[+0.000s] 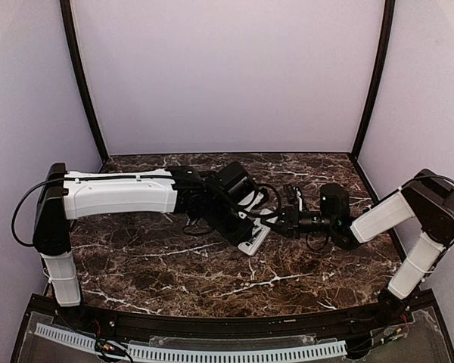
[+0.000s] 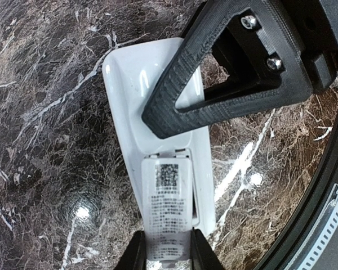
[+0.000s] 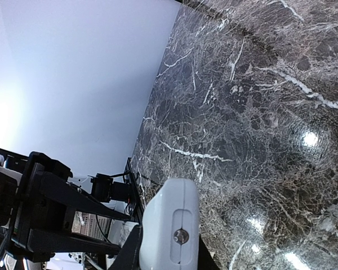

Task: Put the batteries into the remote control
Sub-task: Load the battery cover onto the remote control without the battery cover.

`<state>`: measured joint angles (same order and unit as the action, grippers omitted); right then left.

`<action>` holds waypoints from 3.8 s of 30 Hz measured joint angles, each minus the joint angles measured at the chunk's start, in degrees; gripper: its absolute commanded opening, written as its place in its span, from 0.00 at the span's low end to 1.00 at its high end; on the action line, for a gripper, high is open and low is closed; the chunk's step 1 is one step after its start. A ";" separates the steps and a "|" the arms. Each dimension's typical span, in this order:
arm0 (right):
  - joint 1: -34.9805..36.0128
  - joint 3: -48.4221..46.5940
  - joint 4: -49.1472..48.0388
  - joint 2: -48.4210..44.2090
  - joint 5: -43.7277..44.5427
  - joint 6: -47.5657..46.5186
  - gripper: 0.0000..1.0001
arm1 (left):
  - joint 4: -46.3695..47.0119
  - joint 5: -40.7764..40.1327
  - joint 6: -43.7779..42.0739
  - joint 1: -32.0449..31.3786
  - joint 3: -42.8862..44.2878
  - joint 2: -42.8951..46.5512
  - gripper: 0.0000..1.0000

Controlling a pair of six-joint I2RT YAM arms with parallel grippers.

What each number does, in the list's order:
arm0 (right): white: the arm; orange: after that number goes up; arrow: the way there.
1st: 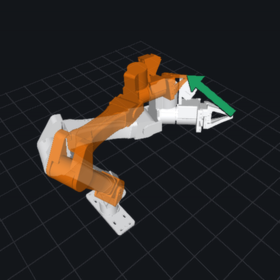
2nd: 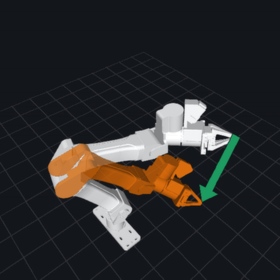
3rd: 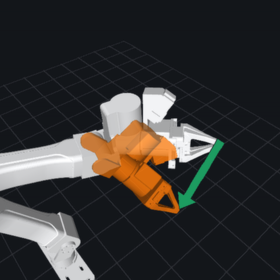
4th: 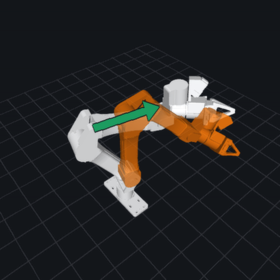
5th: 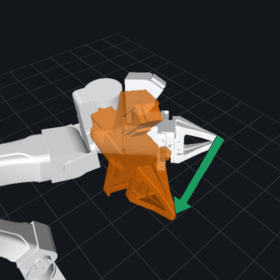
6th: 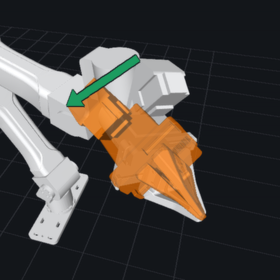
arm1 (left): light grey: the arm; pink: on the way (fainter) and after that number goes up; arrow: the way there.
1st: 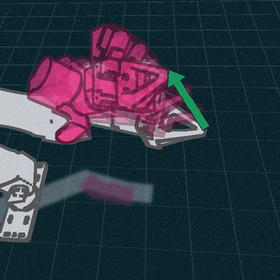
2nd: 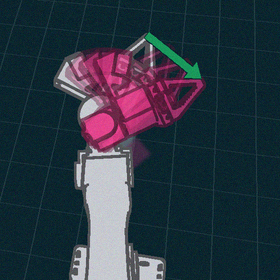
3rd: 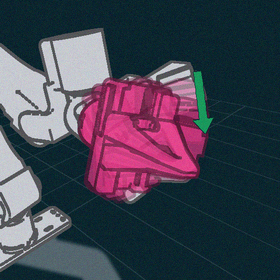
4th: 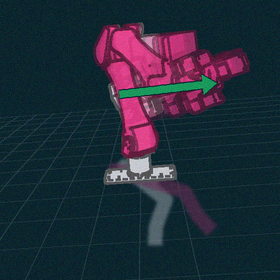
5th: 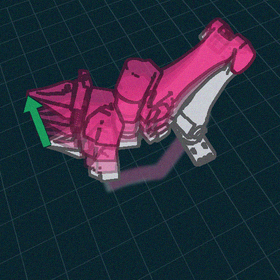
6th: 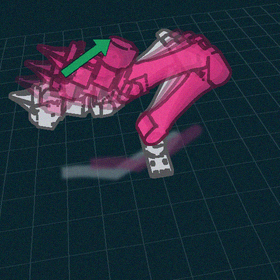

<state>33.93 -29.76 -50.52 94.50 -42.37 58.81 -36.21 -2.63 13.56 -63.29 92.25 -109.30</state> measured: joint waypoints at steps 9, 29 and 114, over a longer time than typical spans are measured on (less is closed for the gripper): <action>0.02 0.00 0.00 0.00 0.02 0.00 0.00 | -0.61 -0.07 0.00 0.00 1.07 -0.98 0.11; 0.22 0.00 1.20 -0.02 0.72 -0.04 0.00 | -0.96 -1.11 0.63 0.00 1.73 -2.47 0.11; -1.70 1.97 -2.78 -2.91 -0.85 4.48 0.00 | -1.36 -0.92 3.89 0.85 4.00 -2.40 0.97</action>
<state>32.23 -27.79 -53.30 91.59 -43.22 63.29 -37.56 -3.55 17.45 -62.43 96.25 -111.70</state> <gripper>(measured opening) 0.189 0.889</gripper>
